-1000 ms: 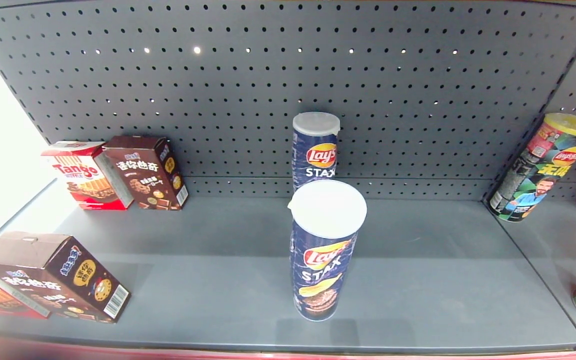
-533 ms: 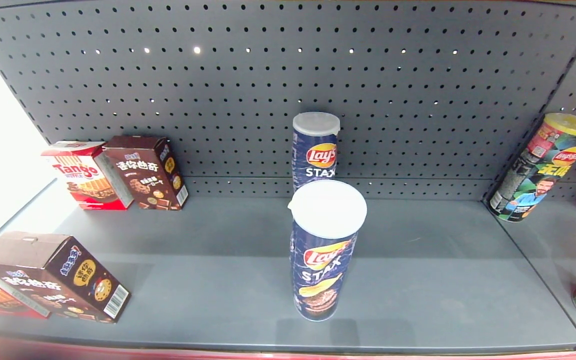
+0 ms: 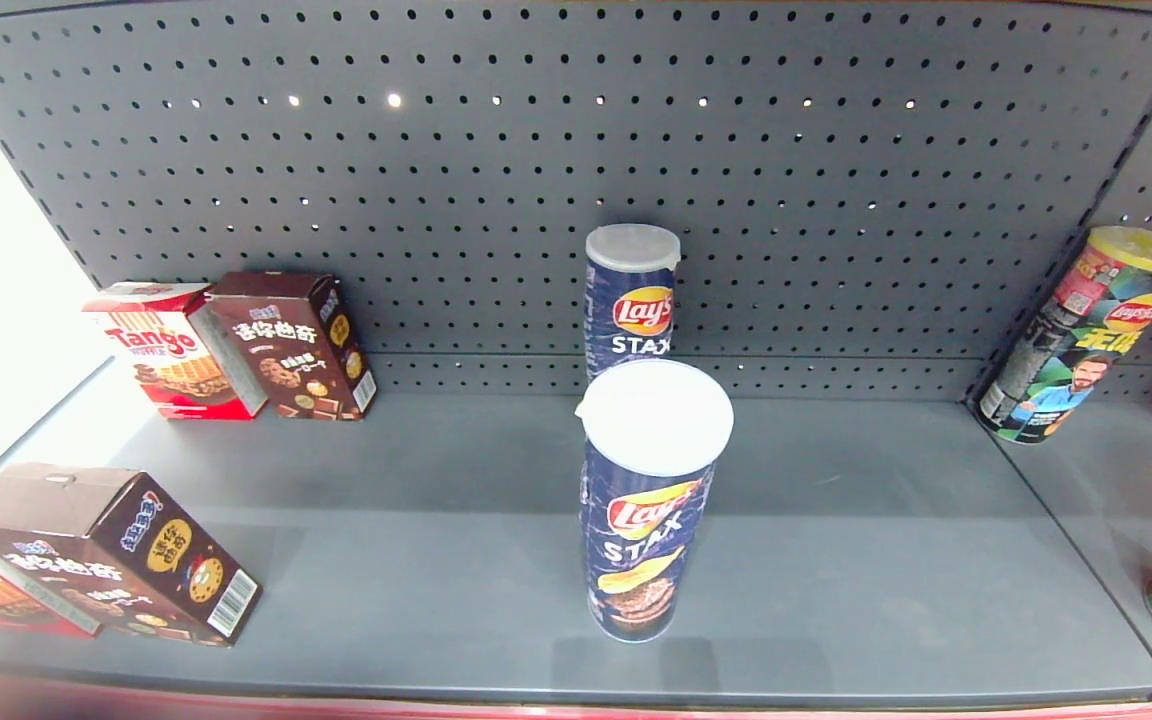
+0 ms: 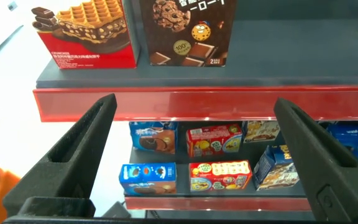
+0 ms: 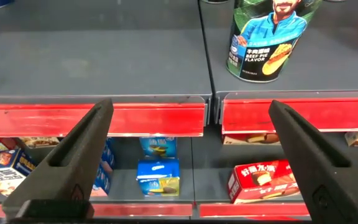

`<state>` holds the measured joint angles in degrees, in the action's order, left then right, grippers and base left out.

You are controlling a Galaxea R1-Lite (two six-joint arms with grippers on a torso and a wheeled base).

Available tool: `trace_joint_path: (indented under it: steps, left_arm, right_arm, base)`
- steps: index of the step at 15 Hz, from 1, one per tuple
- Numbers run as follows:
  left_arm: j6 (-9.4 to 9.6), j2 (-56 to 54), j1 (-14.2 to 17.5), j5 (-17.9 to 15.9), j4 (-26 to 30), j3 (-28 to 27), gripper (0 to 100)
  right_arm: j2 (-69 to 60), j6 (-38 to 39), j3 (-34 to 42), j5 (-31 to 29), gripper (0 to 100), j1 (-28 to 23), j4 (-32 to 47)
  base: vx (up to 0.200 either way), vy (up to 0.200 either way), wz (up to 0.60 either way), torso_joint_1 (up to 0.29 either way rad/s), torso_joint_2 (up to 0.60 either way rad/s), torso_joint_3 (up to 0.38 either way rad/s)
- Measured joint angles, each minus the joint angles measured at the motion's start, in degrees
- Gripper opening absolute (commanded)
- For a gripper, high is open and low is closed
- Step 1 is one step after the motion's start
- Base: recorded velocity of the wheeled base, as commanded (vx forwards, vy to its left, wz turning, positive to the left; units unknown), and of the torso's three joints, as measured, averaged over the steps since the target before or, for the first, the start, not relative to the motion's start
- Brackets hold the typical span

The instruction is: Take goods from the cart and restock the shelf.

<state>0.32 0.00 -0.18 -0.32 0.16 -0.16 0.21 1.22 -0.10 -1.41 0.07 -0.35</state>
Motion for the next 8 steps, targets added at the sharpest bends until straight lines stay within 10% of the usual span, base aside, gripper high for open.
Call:
trace_joint_path:
  steps: [8]
  left_arm:
    - [-0.22, 0.0, 0.0, 0.3, 0.0, 0.0, 100]
  right_arm:
    - [0.0, 0.0, 0.0, 0.0, 100, 0.0, 0.0]
  base:
    - [0.000, 0.000, 0.00, 0.000, 0.00, 0.000]
